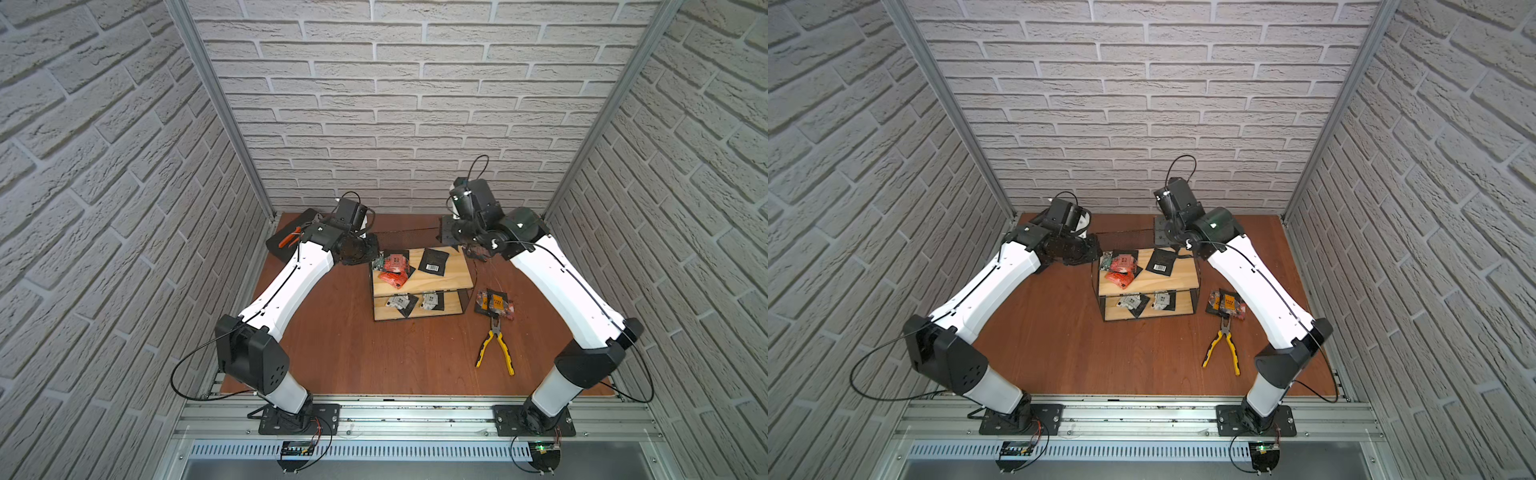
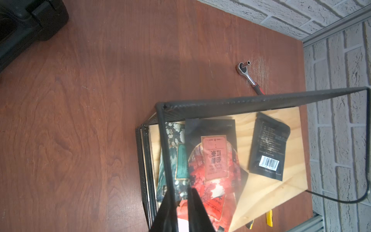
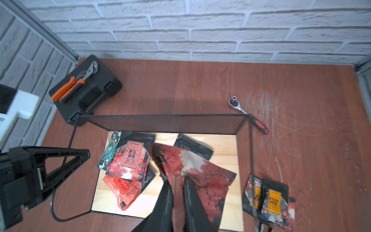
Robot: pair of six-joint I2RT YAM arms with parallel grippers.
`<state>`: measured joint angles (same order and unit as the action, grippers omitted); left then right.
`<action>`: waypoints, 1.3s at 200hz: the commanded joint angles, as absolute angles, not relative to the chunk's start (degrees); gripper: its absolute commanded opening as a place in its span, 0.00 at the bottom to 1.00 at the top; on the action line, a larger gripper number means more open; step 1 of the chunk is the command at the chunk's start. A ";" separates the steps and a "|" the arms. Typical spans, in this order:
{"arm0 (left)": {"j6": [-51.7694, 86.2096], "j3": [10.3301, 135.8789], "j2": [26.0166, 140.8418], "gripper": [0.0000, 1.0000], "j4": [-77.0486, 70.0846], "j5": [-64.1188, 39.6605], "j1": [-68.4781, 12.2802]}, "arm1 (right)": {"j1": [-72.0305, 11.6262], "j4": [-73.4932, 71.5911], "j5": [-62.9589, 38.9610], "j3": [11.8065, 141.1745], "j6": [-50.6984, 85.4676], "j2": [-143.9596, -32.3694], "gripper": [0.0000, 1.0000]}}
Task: Remove the tea bags from the shelf
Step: Place the tea bag at the center of the board.
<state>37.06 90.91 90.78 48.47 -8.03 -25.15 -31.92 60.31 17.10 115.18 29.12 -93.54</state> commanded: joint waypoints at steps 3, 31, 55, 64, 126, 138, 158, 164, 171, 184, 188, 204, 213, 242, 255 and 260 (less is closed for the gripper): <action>35.91 92.89 91.44 0.18 47.55 -9.15 -25.67 | -25.52 57.13 19.32 105.92 31.91 -88.26 0.03; 35.86 92.80 91.41 0.18 47.49 -9.15 -25.69 | -15.39 53.12 14.31 90.39 35.95 -80.91 0.03; 35.79 92.97 91.67 0.18 47.44 -9.29 -25.67 | -9.80 49.52 10.06 77.01 38.04 -77.94 0.03; 35.73 93.07 91.76 0.17 47.54 -9.27 -25.71 | -8.95 47.98 9.05 72.41 38.70 -77.58 0.03; 35.43 93.74 92.33 0.17 48.04 -9.36 -25.68 | -7.47 40.79 2.29 60.18 40.30 -84.69 0.09; 35.42 93.93 92.46 0.17 48.16 -9.40 -25.67 | -7.47 39.77 1.99 59.78 40.28 -86.61 0.11; 35.29 94.21 92.55 0.17 48.35 -9.40 -25.69 | -7.54 38.34 0.73 59.68 40.51 -89.54 0.15; 35.33 94.22 92.56 0.17 48.34 -9.30 -25.73 | -7.64 38.00 0.47 59.68 40.77 -90.17 0.16; 35.27 94.22 92.55 0.17 48.47 -9.31 -25.68 | -7.73 37.56 0.24 59.56 40.98 -90.81 0.17; 35.33 94.22 92.46 0.17 48.51 -9.32 -25.71 | -7.82 36.71 0.01 59.25 41.47 -91.68 0.21; 35.25 94.22 92.49 0.17 48.47 -9.32 -25.71 | -7.82 36.51 -0.15 59.24 41.65 -91.96 0.22; 35.33 94.22 92.46 0.17 48.51 -9.30 -25.69 | -7.95 36.36 -0.44 59.32 41.93 -93.24 0.28; 35.32 94.21 92.46 0.17 48.46 -9.32 -25.70 | -7.91 36.23 -0.43 59.33 41.97 -93.68 0.31; 35.33 94.20 92.50 0.17 48.45 -9.24 -25.75 | -7.91 36.34 -0.30 59.64 41.83 -93.80 0.41; 35.28 94.17 92.47 0.17 48.35 -9.40 -25.67 | -7.97 37.10 0.15 60.27 41.83 -92.88 0.44; 35.33 94.22 92.46 0.17 48.35 -9.39 -25.74 | -8.00 37.45 0.49 60.58 41.95 -92.38 0.46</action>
<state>36.40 92.53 92.14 49.78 -8.05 -25.15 -7.73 37.45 -0.12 59.77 41.41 -93.78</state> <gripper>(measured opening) 0.175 0.431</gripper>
